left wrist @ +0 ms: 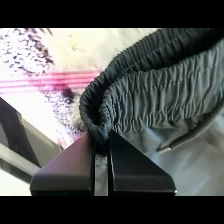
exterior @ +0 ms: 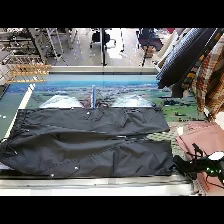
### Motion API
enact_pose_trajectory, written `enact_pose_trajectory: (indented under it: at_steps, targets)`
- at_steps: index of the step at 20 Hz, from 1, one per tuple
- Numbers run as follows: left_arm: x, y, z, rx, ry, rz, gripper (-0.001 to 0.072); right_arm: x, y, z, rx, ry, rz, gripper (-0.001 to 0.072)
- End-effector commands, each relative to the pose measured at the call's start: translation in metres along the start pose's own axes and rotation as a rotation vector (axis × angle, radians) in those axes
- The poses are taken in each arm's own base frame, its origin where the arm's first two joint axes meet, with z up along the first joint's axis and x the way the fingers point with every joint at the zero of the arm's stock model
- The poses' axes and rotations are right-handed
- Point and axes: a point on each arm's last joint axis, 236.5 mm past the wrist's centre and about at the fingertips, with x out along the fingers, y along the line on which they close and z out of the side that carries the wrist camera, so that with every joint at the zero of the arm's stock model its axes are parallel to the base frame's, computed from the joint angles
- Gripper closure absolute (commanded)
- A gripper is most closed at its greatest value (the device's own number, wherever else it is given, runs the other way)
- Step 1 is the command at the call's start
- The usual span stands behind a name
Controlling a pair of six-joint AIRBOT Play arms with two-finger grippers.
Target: Fold the clothes and pants, and hang the long-sleeved shirts on hangers.
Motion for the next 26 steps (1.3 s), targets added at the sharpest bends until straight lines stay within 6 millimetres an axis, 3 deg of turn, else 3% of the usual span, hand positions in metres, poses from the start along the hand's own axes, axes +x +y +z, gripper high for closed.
enact_pose_trajectory:
  at_steps: [1,3,6,8,10,12,15,18,19,20,21,22,23,26]
  targets:
    - [-0.026,-0.013,0.004,0.041,0.001,-0.015,0.0694,-0.043,0.028,0.012,-0.118,-0.062,0.007,0.0678]
    - [-0.057,-0.033,0.016,0.077,-0.027,-0.033,0.0695,-0.096,0.054,0.043,-0.181,-0.231,0.008,0.0679]
    - [-0.107,-0.089,0.046,0.125,-0.155,-0.115,0.0696,-0.168,0.104,0.101,-0.281,-0.508,0.025,0.0680]
    - [-0.132,-0.134,0.073,0.174,-0.293,-0.135,0.0697,-0.184,0.138,0.139,-0.326,-0.594,0.047,0.0680]
    - [-0.144,-0.182,0.103,0.190,-0.434,-0.173,0.0697,-0.167,0.168,0.179,-0.366,-0.590,0.063,0.0680]
    - [-0.128,-0.218,0.125,0.169,-0.501,-0.216,0.0697,-0.131,0.189,0.223,-0.368,-0.549,0.069,0.0680]
    - [-0.061,-0.250,0.142,0.098,-0.471,-0.254,0.0696,-0.064,0.205,0.278,-0.322,-0.465,0.072,0.0680]
    - [0.001,-0.273,0.152,0.094,-0.464,-0.265,0.0684,-0.011,0.211,0.306,-0.279,-0.390,0.086,0.0674]
    - [0.011,-0.283,0.159,0.094,-0.498,-0.283,0.0674,-0.006,0.217,0.310,-0.282,-0.391,0.099,0.0520]
    - [0.013,-0.293,0.168,0.093,-0.550,-0.304,0.0642,-0.006,0.220,0.311,-0.292,-0.395,0.102,0.0264]
    - [0.009,-0.300,0.174,0.098,-0.593,-0.318,0.0473,-0.011,0.223,0.309,-0.330,-0.389,0.098,0.0098]
    - [0.002,-0.305,0.178,0.102,-0.625,-0.329,0.0126,-0.019,0.223,0.303,-0.371,-0.369,0.089,0.0074]
    - [-0.006,-0.305,0.180,0.103,-0.638,-0.334,0.0003,-0.029,0.221,0.296,-0.392,-0.346,0.081,0.0074]
    - [-0.028,-0.280,0.167,0.203,-0.570,-0.265,0.0002,-0.058,0.194,0.275,-0.387,-0.273,0.051,0.0093]
